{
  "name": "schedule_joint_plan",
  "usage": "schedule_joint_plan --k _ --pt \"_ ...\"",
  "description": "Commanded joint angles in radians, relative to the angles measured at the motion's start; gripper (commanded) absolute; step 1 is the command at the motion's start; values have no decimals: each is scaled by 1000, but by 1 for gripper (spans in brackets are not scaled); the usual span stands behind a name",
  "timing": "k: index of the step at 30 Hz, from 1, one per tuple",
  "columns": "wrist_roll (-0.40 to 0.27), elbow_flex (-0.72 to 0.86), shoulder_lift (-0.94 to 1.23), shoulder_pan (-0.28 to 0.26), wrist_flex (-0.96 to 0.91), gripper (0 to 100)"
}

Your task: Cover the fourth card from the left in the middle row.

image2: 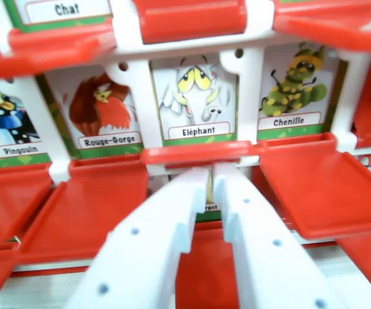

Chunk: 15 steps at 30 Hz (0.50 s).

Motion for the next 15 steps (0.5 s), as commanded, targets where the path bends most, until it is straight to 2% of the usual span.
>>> schedule_joint_plan --k 1,15 --pt "0 -132 11 5 -29 0" --pt "2 -225 -69 0 -28 0"
